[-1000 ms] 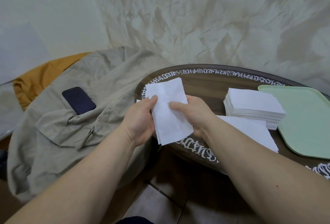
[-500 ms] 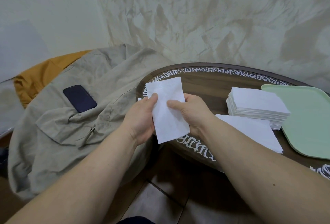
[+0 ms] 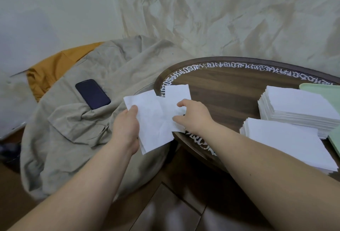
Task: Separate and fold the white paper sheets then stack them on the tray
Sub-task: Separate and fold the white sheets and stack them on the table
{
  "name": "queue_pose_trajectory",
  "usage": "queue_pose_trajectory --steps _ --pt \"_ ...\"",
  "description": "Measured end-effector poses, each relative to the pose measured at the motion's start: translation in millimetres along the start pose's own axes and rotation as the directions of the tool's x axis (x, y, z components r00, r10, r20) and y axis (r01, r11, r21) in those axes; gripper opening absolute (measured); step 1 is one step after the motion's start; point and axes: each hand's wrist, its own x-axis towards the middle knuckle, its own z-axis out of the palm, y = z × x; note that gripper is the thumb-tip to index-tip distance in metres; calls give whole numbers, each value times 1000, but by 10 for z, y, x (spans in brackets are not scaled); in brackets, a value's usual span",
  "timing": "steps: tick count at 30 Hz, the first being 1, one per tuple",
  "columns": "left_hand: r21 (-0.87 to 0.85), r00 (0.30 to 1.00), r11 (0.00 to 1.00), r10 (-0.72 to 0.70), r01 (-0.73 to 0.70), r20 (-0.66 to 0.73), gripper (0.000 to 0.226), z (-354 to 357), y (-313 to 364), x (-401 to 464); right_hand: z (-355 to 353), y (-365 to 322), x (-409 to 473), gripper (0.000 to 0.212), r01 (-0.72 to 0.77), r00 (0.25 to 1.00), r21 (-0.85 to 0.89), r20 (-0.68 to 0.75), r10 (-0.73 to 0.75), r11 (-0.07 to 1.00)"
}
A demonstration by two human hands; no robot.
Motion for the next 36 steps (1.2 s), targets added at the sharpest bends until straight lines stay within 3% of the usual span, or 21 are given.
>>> queue_pose_trajectory --steps 3,6,9,11,15,19,23,25,27,29,31,32,34,36 --pt "-4 999 1000 -5 5 -39 21 -59 -3 76 134 -8 100 55 -46 999 -199 9 49 979" --pt "21 1000 1000 -8 8 -27 19 -74 -9 100 166 27 203 33 -66 998 -254 -17 63 965" --pt "55 1000 998 4 -3 -4 23 -55 -35 75 116 71 200 22 -114 994 -151 -14 113 982" --pt "68 1000 997 20 -19 -10 25 -16 -27 43 -6 71 104 19 -138 984 -21 -119 134 990" --pt "63 999 998 27 -28 18 23 101 49 -69 -441 -15 -302 8 46 927 187 -375 28 981" --pt "-12 972 1000 -12 15 233 24 412 94 -331 -758 -12 -770 5 243 871 42 -450 -198 969" --pt "-77 860 996 1 44 510 51 754 141 -745 -925 140 -1105 2 318 838 -134 -422 -345 938" --pt "-59 815 998 28 8 578 46 853 114 -896 -999 212 -1240 3 348 820 -178 -419 -391 921" --pt "-20 821 999 41 -36 570 33 936 59 -1011 -1089 293 -1397 4 370 817 -161 -413 -403 915" --pt "27 827 998 31 -56 562 26 995 6 -1101 -1162 349 -1543 11 316 850 13 -448 -277 949" --pt "58 817 995 33 -81 576 21 1046 -14 -1205 -1252 422 -1616 14 170 866 346 -500 28 923" --pt "66 809 993 38 -94 586 18 1067 -16 -1253 -1295 470 -1625 16 81 850 505 -485 204 859" --pt "76 792 991 43 -113 609 15 1110 -19 -1333 -1400 538 -1641 35 -75 843 774 -288 455 629" --pt "87 776 989 38 -119 630 15 1147 -18 -1398 -1483 620 -1648 36 -164 878 916 -34 478 365"
